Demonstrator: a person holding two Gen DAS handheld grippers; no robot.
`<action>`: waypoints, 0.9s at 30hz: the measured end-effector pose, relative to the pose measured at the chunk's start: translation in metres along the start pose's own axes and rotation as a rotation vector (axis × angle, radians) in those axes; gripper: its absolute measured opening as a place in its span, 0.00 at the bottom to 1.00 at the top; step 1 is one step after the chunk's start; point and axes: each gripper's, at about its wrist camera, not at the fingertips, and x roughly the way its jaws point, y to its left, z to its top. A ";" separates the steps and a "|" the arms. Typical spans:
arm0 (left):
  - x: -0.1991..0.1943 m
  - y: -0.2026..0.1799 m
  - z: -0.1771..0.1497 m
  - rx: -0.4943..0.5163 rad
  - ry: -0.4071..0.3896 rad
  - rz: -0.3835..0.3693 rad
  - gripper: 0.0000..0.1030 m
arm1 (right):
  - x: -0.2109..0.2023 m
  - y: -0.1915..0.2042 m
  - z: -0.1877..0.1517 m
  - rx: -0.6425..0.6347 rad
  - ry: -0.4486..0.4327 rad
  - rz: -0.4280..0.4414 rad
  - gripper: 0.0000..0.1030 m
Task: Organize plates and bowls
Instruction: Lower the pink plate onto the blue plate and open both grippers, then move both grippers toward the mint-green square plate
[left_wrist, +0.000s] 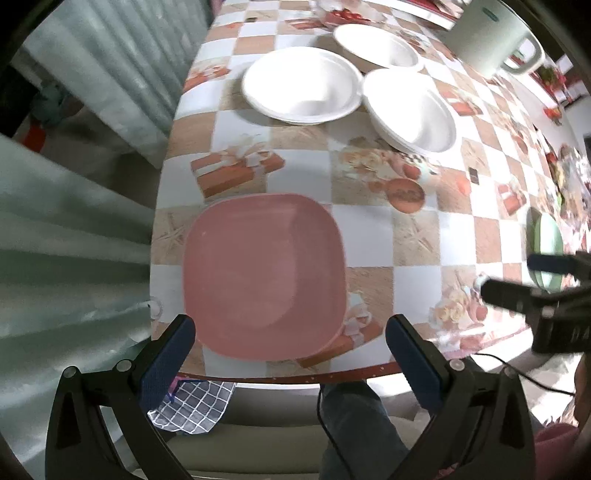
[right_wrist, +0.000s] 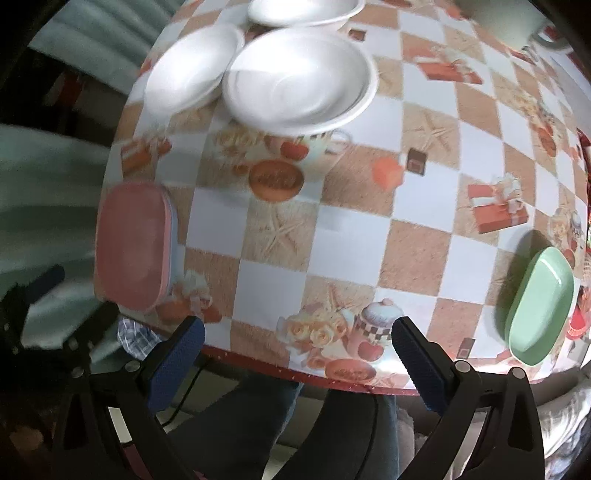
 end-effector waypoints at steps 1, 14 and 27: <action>-0.001 -0.003 0.001 0.014 -0.002 0.007 1.00 | -0.003 0.001 0.002 0.007 -0.002 0.002 0.99; -0.005 -0.014 0.012 0.077 -0.004 0.052 1.00 | -0.001 -0.025 -0.009 0.074 0.008 0.028 0.99; -0.018 -0.033 0.025 0.021 -0.032 0.039 1.00 | -0.014 -0.043 0.000 0.028 0.004 0.036 0.99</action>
